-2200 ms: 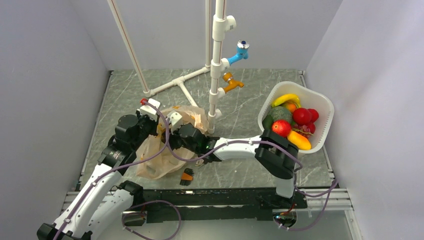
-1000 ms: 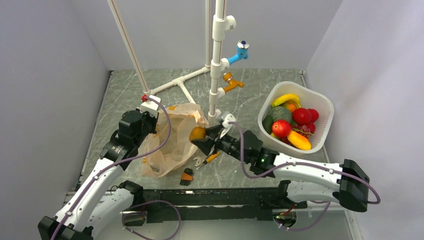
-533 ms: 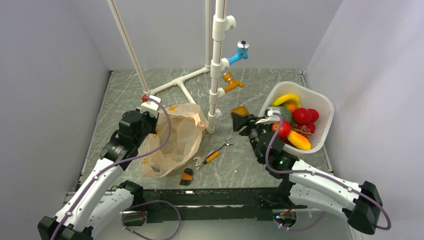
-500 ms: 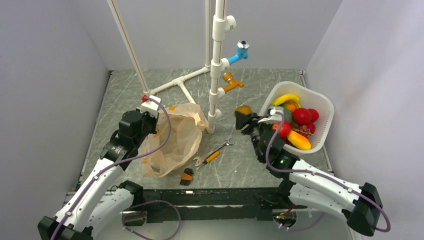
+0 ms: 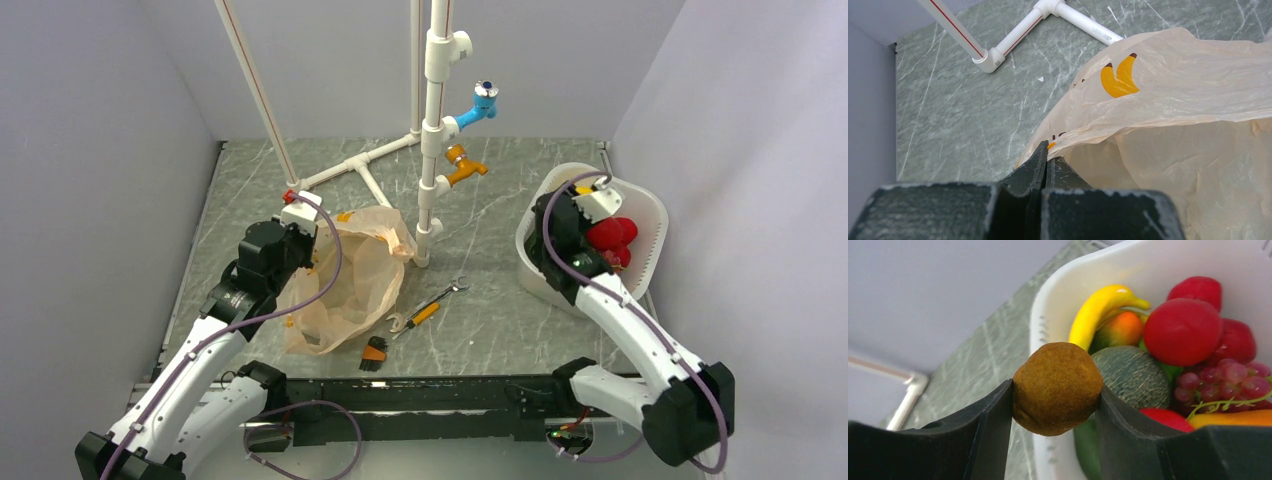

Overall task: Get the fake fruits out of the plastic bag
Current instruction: Place the fake fruit in the bin.

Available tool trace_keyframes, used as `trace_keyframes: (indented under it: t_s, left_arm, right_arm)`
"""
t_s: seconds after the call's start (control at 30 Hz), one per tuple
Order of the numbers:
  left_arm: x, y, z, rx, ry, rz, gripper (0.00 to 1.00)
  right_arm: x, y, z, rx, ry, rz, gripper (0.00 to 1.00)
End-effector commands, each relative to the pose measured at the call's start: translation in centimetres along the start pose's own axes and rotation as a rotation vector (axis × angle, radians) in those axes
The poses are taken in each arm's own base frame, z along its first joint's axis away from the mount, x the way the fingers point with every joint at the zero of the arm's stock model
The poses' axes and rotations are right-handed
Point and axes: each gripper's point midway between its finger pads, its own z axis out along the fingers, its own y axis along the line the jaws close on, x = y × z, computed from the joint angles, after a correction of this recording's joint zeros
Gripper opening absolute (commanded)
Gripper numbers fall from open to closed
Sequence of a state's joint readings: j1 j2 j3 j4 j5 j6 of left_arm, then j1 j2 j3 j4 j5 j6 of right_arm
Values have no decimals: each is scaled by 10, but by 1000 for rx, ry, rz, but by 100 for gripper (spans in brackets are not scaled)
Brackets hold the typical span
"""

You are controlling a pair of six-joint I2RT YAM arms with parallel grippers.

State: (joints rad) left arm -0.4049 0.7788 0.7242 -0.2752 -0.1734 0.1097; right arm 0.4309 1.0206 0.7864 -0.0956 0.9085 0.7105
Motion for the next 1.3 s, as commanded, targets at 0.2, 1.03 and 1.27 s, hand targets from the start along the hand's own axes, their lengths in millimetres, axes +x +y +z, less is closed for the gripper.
trace_keyframes:
  t_s: [0.2,1.03,1.27]
  left_arm:
    - [-19,5,-4,-25,-42,-20,0]
    - [-24,2,-6,-4,-64,-23,0]
    - [-25,2,-7,-4,-68,-23,0]
  right_arm:
    - [-5,-54,74,254,140,15,0]
    - [37,-64,104,237,285,-69,63]
    - [24,-53,94,171,266,-34,80]
